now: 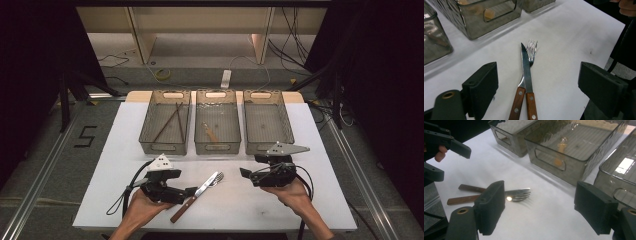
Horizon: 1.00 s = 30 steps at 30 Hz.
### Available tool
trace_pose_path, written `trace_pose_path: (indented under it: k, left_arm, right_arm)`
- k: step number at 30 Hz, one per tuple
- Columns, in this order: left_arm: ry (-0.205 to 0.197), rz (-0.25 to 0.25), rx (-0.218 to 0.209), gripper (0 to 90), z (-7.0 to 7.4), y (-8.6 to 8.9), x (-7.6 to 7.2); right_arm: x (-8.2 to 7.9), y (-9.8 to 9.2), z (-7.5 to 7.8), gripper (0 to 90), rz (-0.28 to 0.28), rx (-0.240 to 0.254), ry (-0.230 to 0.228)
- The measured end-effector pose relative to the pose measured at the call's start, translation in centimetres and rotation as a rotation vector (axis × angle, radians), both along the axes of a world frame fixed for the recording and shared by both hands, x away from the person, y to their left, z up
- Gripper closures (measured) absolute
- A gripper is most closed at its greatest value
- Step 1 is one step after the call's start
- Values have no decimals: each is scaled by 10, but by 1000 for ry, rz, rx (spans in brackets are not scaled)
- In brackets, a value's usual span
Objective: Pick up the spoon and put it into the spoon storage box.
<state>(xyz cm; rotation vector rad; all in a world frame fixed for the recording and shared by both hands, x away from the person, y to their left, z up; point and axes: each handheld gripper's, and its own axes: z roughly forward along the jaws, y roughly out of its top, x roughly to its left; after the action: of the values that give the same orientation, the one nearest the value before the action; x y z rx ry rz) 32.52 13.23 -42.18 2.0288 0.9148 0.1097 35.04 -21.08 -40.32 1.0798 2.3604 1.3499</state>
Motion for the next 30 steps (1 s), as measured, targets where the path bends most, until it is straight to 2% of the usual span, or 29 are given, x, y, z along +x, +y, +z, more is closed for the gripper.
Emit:
trace_pose_path:
  k: [5,12,19,25,30]
  left_arm:
    - [28,-17,58,169,-3,-7,0]
    - [69,-41,107,189,-7,-12,-1]
    - [89,-57,142,207,-8,-16,-2]
    - [97,-69,190,239,-11,-18,-3]
    - [128,-72,231,272,-14,-17,-3]
  right_arm:
    - [-2,-4,-7,254,-4,-3,6]
    - [-7,-7,-11,255,-4,-4,12]
    - [-14,-8,-13,255,-2,-9,8]
    - [-18,-9,-15,255,2,-9,4]
    - [-21,-9,-17,254,7,-17,10]
